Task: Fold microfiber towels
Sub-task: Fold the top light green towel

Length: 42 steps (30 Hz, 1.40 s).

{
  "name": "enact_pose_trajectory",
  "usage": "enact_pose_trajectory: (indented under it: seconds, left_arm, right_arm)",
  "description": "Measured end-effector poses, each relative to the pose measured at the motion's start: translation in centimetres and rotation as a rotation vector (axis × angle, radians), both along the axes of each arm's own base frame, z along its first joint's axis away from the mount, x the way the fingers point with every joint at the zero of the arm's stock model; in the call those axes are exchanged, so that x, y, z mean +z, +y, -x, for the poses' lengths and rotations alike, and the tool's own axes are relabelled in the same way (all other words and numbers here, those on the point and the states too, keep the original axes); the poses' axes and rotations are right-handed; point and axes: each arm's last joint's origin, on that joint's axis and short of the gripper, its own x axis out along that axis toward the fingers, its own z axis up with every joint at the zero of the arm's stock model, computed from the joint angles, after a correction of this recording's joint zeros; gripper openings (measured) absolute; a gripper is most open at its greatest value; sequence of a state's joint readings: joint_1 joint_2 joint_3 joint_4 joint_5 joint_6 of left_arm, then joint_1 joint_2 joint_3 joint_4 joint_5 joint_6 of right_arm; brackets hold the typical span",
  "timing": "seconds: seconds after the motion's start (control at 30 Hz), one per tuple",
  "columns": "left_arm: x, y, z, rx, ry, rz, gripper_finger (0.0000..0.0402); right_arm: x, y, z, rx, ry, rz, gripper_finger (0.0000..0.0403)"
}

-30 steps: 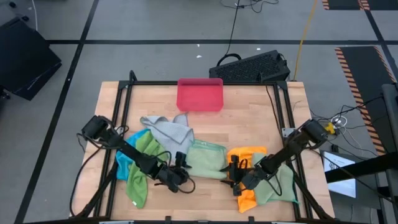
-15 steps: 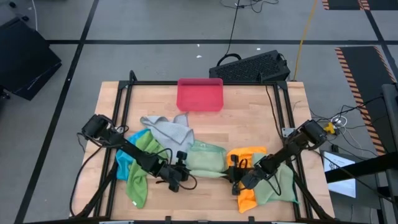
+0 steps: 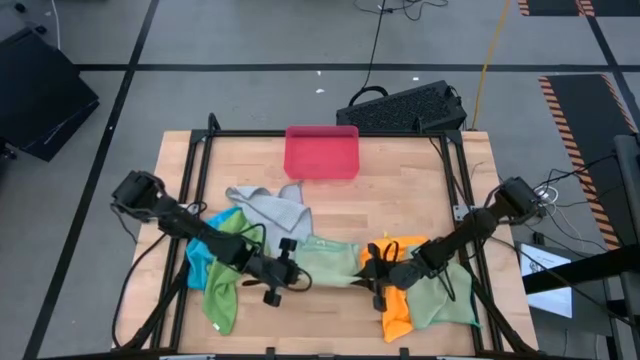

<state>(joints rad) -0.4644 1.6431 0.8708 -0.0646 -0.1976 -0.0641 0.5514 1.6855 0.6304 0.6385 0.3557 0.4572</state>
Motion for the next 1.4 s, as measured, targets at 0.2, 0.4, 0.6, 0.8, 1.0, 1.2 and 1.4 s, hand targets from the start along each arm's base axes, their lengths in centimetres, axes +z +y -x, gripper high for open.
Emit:
enact_pose_trajectory:
  seconds: [0.2,0.4,0.6,0.8,1.0,1.2,1.4]
  left_arm:
    - [-0.2,2.4,-0.7,0.079,0.034,-0.033,0.0032]
    - [-0.7,5.2,-1.1,0.131,0.113,-0.015,0.0012]
    - [-0.8,5.8,-1.0,0.109,0.163,0.029,0.0038]
    - [0.3,3.5,-0.4,-0.006,0.122,0.101,0.0012]
    - [1.7,1.4,0.4,0.027,0.044,0.121,0.0026]
    - [1.6,0.0,1.2,0.100,0.019,0.088,0.0011]
    - [1.1,0.2,1.3,0.148,0.044,0.041,0.0023]
  right_arm:
    - [-0.1,-1.7,-0.8,-0.043,0.014,0.017,0.0025]
    - [-0.5,-3.8,-1.5,-0.111,0.058,0.042,0.0020]
    - [0.6,-4.6,-1.7,-0.089,0.042,0.000,0.0023]
    - [2.5,-3.8,-0.9,-0.042,0.010,-0.086,0.0019]
    - [3.3,-1.8,0.0,-0.003,-0.015,-0.182,0.0019]
    - [2.9,-0.7,0.5,-0.081,-0.001,-0.261,0.0019]
    - [1.3,-0.5,-0.1,-0.113,0.013,-0.265,0.0018]
